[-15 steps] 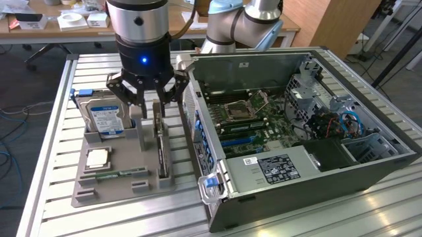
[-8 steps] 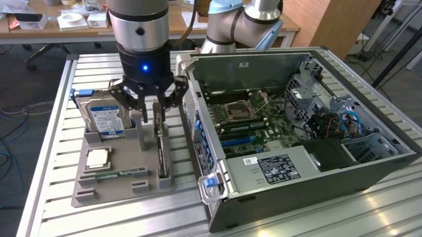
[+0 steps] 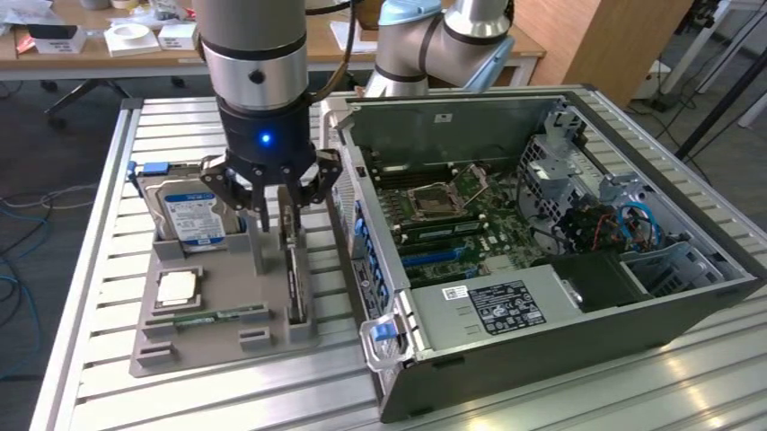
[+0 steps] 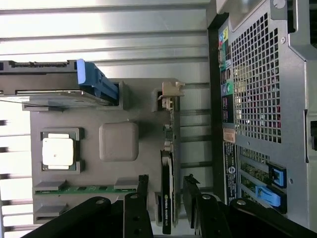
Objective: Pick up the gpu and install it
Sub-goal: 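Pick up the gpu and move the gpu toward the slot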
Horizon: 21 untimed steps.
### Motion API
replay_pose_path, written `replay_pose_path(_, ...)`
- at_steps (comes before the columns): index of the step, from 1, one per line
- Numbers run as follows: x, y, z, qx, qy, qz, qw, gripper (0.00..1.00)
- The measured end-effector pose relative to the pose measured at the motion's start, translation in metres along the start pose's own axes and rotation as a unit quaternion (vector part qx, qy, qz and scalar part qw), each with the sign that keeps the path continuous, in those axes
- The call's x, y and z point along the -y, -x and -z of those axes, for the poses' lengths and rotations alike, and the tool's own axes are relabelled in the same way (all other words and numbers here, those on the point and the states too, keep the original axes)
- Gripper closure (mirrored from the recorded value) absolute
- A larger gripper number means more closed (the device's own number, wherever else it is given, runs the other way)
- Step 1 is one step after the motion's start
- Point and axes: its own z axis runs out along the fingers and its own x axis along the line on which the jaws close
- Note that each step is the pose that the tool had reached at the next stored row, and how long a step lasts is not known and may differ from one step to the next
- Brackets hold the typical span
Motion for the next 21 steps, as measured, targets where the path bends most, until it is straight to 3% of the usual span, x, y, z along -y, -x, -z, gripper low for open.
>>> replay_pose_path(15,0.0014,-0.001,-0.025,0.0,-0.0001,0.0,1.0,0.58)
replay_pose_path(21,0.0016,-0.001,-0.0279,-0.0001,-0.0001,0.0,1.0,0.58)
